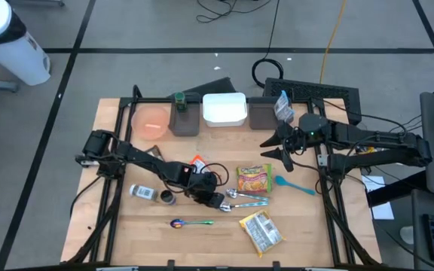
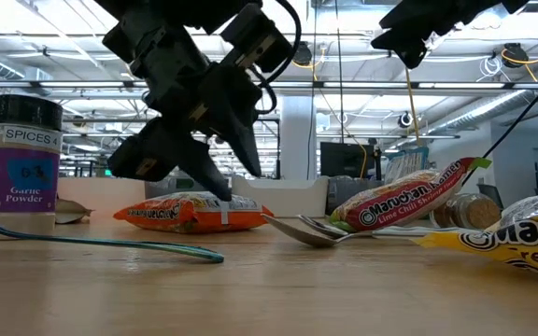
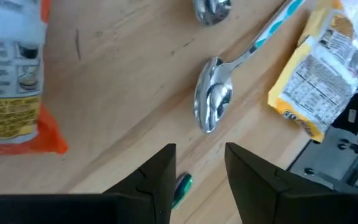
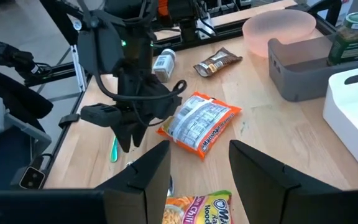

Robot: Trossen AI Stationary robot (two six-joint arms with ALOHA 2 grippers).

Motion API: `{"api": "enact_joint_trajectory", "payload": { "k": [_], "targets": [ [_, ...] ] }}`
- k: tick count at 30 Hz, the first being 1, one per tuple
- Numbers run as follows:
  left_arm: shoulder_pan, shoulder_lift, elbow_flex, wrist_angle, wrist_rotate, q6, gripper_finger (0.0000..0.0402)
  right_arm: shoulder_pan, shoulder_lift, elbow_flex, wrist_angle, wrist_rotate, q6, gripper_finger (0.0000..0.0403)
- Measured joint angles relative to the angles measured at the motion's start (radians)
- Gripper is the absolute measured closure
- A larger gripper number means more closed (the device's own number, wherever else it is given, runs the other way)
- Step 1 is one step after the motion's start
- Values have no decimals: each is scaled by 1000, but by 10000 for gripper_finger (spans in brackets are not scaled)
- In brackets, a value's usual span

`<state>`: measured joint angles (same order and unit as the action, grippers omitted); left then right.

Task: Pick & Place Food Item
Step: Put the bottom blue spoon into the white bin

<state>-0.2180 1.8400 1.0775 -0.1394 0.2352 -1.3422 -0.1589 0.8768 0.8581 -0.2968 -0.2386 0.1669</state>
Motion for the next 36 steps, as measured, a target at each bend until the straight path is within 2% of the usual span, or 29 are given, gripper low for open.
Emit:
{"api": "enact_joint_trajectory", "payload": {
  "k": [10, 20, 36],
  "targets": [
    [3, 7, 0, 10, -1, 4, 256, 0, 1, 0, 0, 1, -5, 248],
    [22, 105, 0, 166, 74, -29, 256, 0, 7, 0, -1, 2, -5, 248],
    [19, 113, 0, 167, 62, -55, 257, 0, 8, 0, -1, 2, -14, 248]
  ]
}}
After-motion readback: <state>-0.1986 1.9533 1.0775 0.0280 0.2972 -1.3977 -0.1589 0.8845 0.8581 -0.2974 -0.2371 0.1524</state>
